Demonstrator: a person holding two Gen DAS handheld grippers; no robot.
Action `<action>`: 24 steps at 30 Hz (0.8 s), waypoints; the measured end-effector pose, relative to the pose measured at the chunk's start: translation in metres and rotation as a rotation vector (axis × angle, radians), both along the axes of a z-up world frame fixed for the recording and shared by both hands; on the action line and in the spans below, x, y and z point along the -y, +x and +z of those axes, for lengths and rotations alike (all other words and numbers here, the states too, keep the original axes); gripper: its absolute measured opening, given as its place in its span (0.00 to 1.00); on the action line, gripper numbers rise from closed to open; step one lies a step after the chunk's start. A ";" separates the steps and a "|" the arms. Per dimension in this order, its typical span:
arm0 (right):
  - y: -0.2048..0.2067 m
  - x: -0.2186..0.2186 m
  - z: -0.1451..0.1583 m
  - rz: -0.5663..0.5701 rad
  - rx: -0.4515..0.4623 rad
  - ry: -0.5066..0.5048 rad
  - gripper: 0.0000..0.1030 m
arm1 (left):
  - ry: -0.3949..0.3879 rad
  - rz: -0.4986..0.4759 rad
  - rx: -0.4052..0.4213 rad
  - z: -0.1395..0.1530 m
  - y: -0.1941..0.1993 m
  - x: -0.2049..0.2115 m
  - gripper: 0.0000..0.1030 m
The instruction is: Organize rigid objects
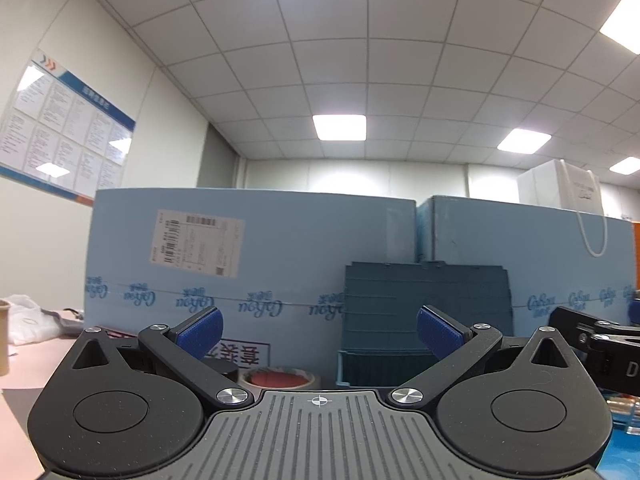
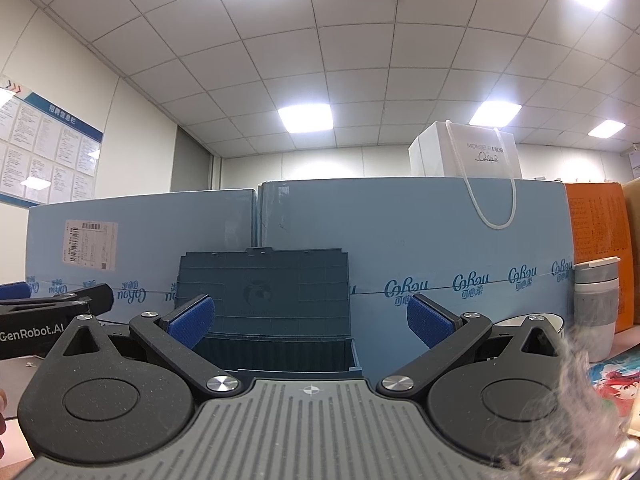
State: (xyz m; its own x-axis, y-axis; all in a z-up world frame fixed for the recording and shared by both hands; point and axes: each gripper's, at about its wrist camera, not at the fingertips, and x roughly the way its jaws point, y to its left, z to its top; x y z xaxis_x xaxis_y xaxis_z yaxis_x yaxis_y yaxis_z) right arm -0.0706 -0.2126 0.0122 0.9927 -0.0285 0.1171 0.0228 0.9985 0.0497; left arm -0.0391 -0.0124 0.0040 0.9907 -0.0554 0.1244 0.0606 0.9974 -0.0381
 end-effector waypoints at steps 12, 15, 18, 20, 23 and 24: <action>-0.001 0.001 -0.001 -0.016 -0.004 -0.004 1.00 | -0.022 0.070 -0.014 0.001 0.006 -0.003 1.00; -0.002 0.001 -0.001 -0.028 0.000 -0.003 1.00 | -0.023 0.075 -0.019 0.001 0.007 -0.003 1.00; -0.004 0.001 -0.001 -0.038 0.005 -0.002 1.00 | -0.023 0.074 -0.023 0.000 0.007 -0.003 1.00; -0.004 0.002 -0.001 -0.040 0.005 0.000 1.00 | -0.021 0.071 -0.021 0.000 0.006 -0.003 1.00; -0.004 0.002 -0.001 -0.039 0.002 -0.003 1.00 | -0.019 0.062 -0.019 0.000 0.006 -0.003 1.00; -0.003 0.002 -0.001 -0.039 0.000 -0.004 1.00 | -0.018 0.060 -0.019 0.000 0.006 -0.003 1.00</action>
State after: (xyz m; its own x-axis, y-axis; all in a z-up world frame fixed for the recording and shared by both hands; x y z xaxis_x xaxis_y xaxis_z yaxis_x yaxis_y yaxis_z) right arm -0.0741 -0.2143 0.0113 0.9908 -0.0664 0.1177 0.0613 0.9971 0.0459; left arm -0.0334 -0.0097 0.0042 0.9943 0.0062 0.1063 -0.0002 0.9984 -0.0568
